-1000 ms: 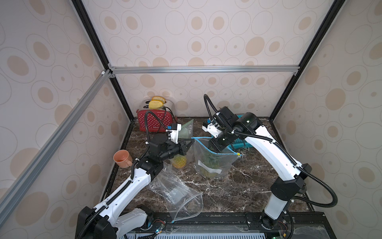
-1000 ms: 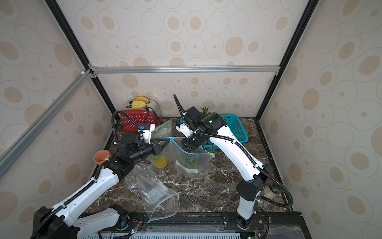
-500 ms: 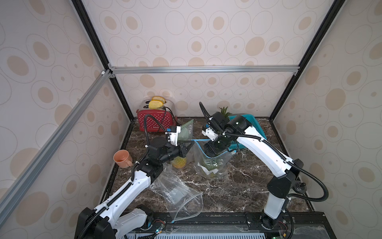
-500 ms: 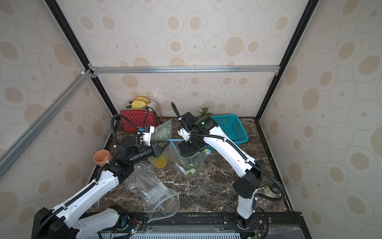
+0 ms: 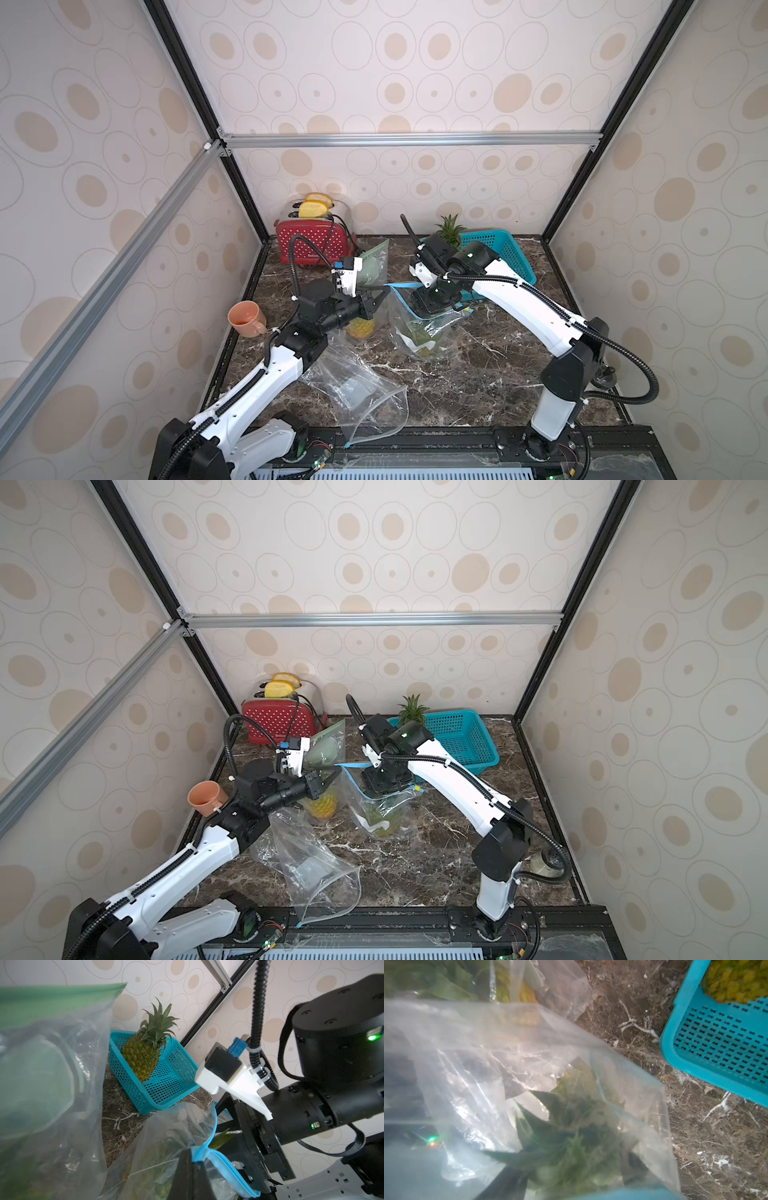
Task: Open the zip-top bag and take out the pineapple
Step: Pick up the pineapple from the zipper food storage bag.
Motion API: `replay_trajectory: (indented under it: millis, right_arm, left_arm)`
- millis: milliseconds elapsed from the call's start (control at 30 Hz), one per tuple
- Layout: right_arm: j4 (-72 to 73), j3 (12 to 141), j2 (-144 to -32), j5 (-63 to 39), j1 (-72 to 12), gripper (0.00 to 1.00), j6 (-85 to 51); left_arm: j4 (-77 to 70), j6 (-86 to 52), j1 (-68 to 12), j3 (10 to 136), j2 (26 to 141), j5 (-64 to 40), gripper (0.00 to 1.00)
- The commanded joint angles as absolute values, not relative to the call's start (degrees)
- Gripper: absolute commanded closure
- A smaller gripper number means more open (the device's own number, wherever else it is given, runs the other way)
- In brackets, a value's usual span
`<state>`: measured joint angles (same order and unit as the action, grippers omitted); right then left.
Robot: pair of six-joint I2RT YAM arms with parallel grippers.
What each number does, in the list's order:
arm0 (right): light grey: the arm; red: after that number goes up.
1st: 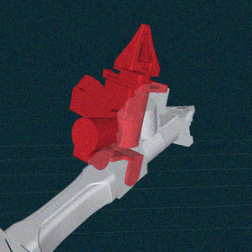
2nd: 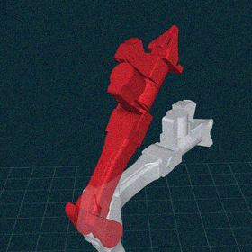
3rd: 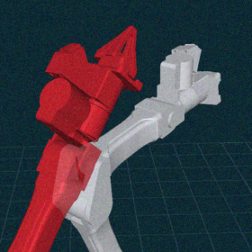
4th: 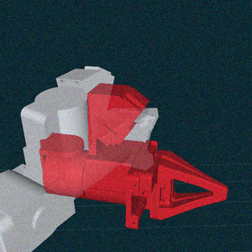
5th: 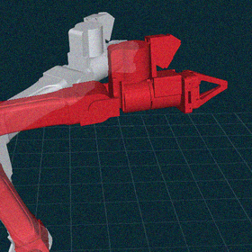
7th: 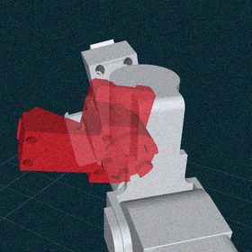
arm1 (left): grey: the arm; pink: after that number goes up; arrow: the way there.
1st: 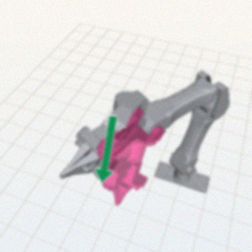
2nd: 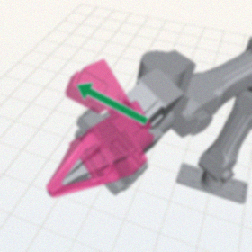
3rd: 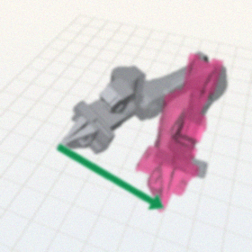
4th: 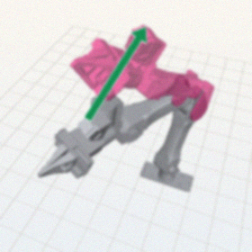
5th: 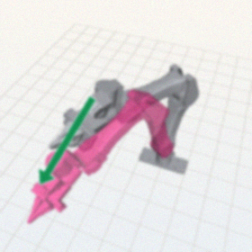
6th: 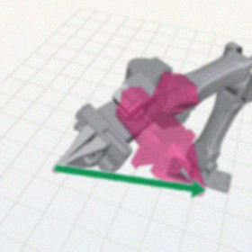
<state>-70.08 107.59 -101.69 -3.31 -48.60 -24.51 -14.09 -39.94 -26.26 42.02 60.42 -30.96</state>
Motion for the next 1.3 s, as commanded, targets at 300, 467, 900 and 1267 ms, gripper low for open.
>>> replay_trajectory:
  millis: [300,467,900,1267]
  right_arm:
    - [-71.97,110.85,-103.68,-4.42,-49.19,0.37,-28.64]
    - [-75.76,114.32,-105.47,-2.73,-49.49,0.32,-28.78]
    - [-68.59,103.56,-104.97,-3.43,-50.19,0.29,-31.03]
    - [-69.16,102.09,-106.34,-3.10,-50.20,0.68,-31.30]
  left_arm:
    - [-23.30,-44.02,-26.88,41.89,61.39,-31.72,1.00]
    - [-26.63,-45.89,-26.89,41.66,62.48,-32.52,1.00]
    - [-26.24,-45.57,-27.01,37.96,61.79,-31.38,1.00]
    - [-23.84,-44.41,-27.00,37.74,61.55,-30.42,1.00]
